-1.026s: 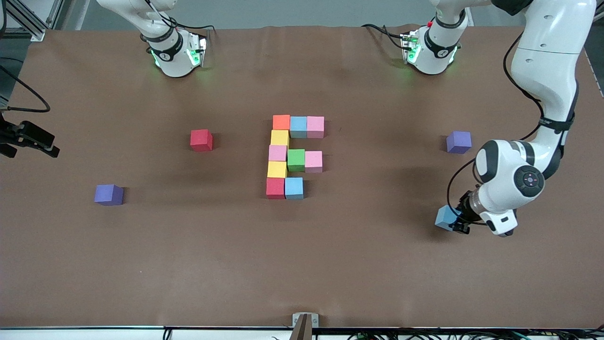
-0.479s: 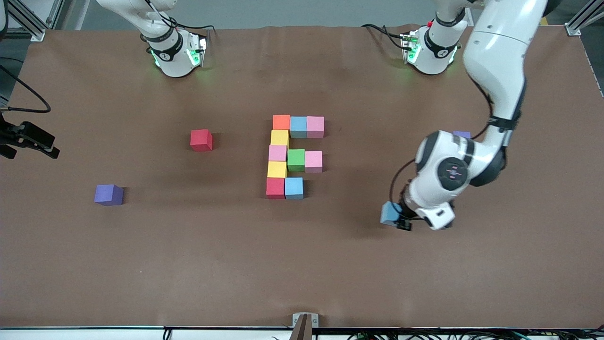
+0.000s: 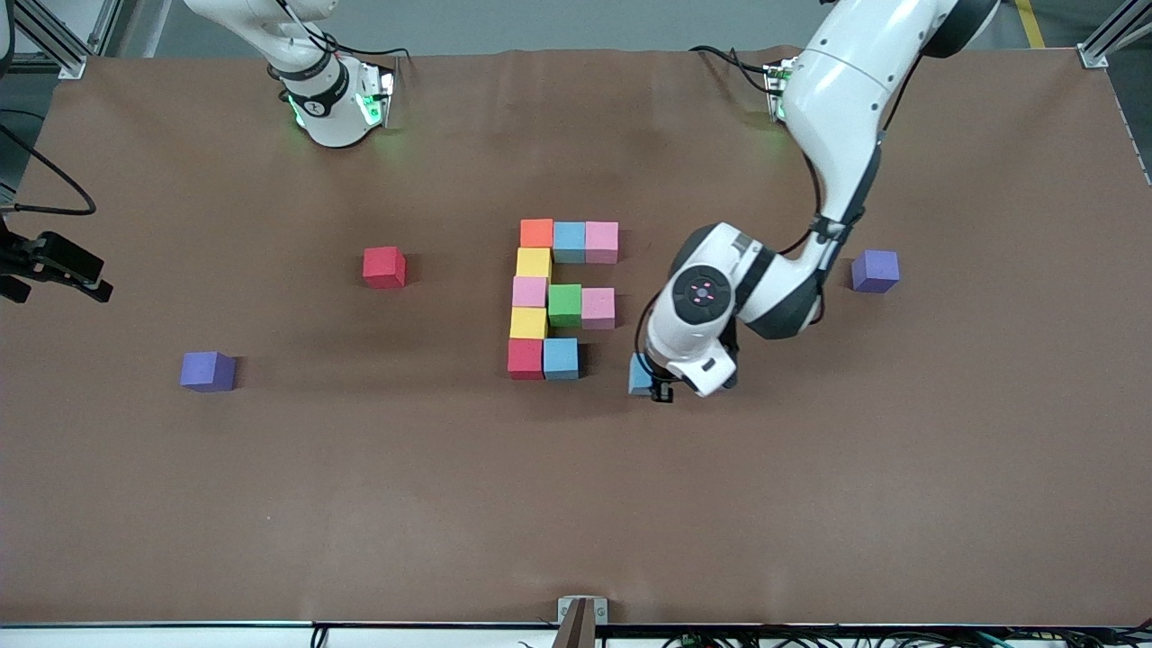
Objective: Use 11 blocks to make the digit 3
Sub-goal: 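Carry the light blue block beside the first light blue block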
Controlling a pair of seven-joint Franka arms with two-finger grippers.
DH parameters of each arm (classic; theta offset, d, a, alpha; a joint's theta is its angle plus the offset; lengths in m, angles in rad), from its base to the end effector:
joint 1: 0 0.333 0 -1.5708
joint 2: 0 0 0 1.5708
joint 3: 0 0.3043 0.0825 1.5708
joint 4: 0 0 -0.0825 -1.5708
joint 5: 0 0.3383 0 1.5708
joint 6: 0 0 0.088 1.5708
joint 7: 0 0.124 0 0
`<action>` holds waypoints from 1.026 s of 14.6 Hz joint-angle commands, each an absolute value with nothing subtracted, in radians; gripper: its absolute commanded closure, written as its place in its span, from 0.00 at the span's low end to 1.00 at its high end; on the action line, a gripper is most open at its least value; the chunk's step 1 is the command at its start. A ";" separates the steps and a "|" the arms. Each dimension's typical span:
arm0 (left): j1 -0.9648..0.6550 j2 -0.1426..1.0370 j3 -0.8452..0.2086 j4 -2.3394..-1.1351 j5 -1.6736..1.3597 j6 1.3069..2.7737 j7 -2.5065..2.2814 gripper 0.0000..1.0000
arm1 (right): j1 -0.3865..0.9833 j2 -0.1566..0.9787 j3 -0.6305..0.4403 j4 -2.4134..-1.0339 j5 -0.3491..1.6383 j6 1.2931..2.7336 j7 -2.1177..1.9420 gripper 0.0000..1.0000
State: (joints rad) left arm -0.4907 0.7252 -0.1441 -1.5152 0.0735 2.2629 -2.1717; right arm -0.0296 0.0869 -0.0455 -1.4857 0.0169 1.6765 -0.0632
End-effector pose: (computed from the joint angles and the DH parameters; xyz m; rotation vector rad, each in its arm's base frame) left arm 0.5513 -0.3832 0.2424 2.2419 2.1481 -0.0496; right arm 0.5461 -0.0380 0.5967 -3.1315 0.0195 -0.1640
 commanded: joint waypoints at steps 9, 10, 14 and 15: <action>-0.623 0.827 -0.123 -1.404 0.164 2.249 -2.419 0.89 | -0.035 0.069 -0.040 -1.505 -0.002 1.677 -0.063 0.00; -0.623 0.836 -0.121 -1.390 0.164 2.249 -2.419 0.89 | -0.034 0.069 -0.040 -1.505 -0.002 1.675 -0.063 0.00; -0.637 0.845 -0.121 -1.373 0.163 2.249 -2.418 0.89 | -0.035 0.069 -0.040 -1.505 -0.002 1.675 -0.063 0.00; -0.638 0.845 -0.121 -1.373 0.163 2.249 -2.416 0.89 | -0.035 0.069 -0.040 -1.505 -0.002 1.677 -0.063 0.00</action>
State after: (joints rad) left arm -0.6193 0.8306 -0.1362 -1.4077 0.1410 2.2627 -2.3980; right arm -0.0297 0.0869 -0.0456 -1.4860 0.0167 1.6739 -0.0632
